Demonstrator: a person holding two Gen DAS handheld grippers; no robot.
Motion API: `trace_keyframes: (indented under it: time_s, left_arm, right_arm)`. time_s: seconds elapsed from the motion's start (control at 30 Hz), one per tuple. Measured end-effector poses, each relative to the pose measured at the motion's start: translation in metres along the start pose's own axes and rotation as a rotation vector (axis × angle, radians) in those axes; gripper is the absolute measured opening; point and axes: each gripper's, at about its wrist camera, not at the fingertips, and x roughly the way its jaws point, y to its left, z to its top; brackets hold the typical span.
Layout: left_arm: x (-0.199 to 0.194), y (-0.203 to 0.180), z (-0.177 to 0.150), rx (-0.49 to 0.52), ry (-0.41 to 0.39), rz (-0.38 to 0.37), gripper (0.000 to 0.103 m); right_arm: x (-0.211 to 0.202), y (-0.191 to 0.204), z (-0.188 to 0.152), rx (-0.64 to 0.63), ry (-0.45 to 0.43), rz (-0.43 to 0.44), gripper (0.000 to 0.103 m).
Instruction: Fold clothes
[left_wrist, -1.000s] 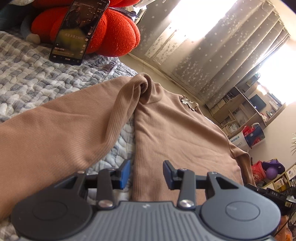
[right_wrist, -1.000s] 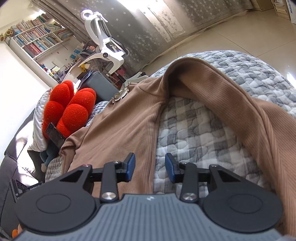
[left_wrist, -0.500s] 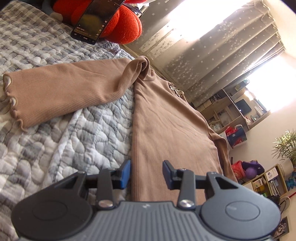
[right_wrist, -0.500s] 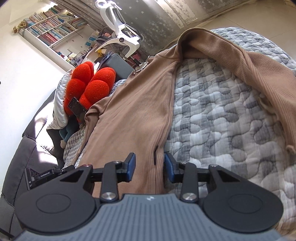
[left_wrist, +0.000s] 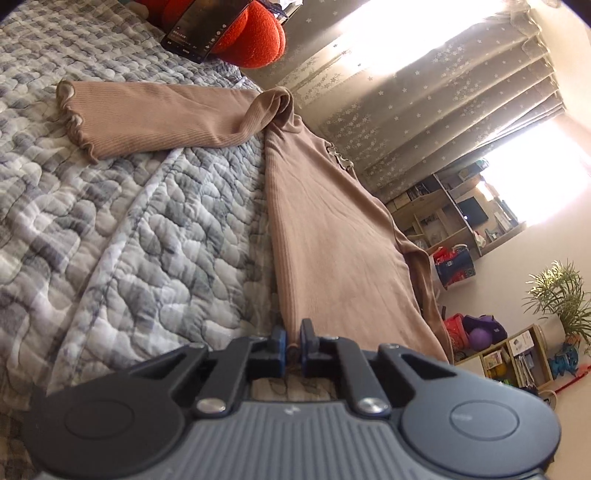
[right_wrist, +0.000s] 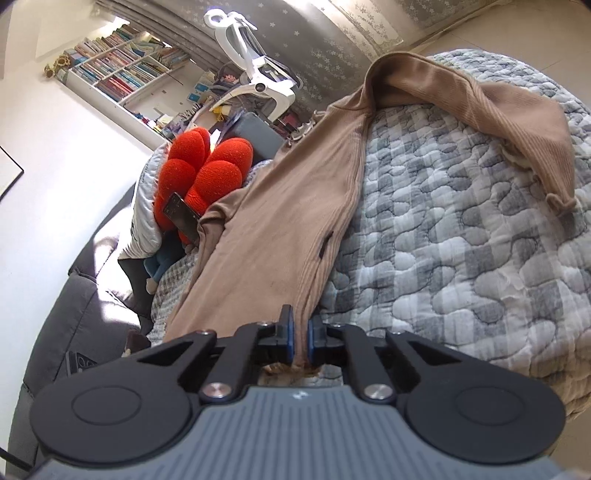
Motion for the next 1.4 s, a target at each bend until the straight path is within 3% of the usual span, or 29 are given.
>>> trace_keyframes:
  time_s: [0.2,0.4,0.53,0.67,0.73,0.8,0.93,1.13,1.3,1.4]
  left_arm:
    - [-0.010,-0.010,-0.016,0.030,0.015,-0.030,0.007]
    - [0.003,0.013,-0.027,-0.013,0.046,-0.006,0.007]
    - [0.001,0.013,-0.023,0.021,0.046,-0.012,0.010]
    - [-0.010,-0.001,-0.010,0.108,0.024,0.024,0.026]
    - [-0.014,-0.016,-0.001,0.195,-0.023,0.076,0.048]
    - [-0.011,-0.034,0.009,0.285,-0.053,0.115,0.049]
    - [0.015,-0.068,0.026,0.420,-0.069,0.111,0.052]
    - [0.092,-0.096,0.051,0.558,-0.070,0.196,0.058]
    - [0.157,-0.118,0.073,0.668,-0.071,0.272,0.057]
    - [0.197,-0.131,0.086,0.733,-0.071,0.318,0.048]
  right_arm:
    - [-0.020,0.007,0.000,-0.018,0.002,-0.016,0.009]
    - [-0.010,-0.015,-0.018,0.010,0.047,-0.065,0.009]
    - [-0.013,-0.020,-0.021,0.007,0.031,-0.048,0.012]
    - [-0.021,-0.007,-0.012,-0.085,-0.002,-0.111,0.015]
    - [-0.023,0.004,-0.005,-0.156,-0.023,-0.160,0.016]
    - [-0.019,0.014,0.003,-0.219,-0.040,-0.198,0.016]
    - [0.001,0.033,0.019,-0.318,-0.044,-0.231,0.016]
    - [0.071,0.061,0.037,-0.442,0.009,-0.284,0.016]
    - [0.142,0.079,0.053,-0.524,0.049,-0.332,0.016]
    - [0.182,0.082,0.062,-0.539,0.060,-0.365,0.016]
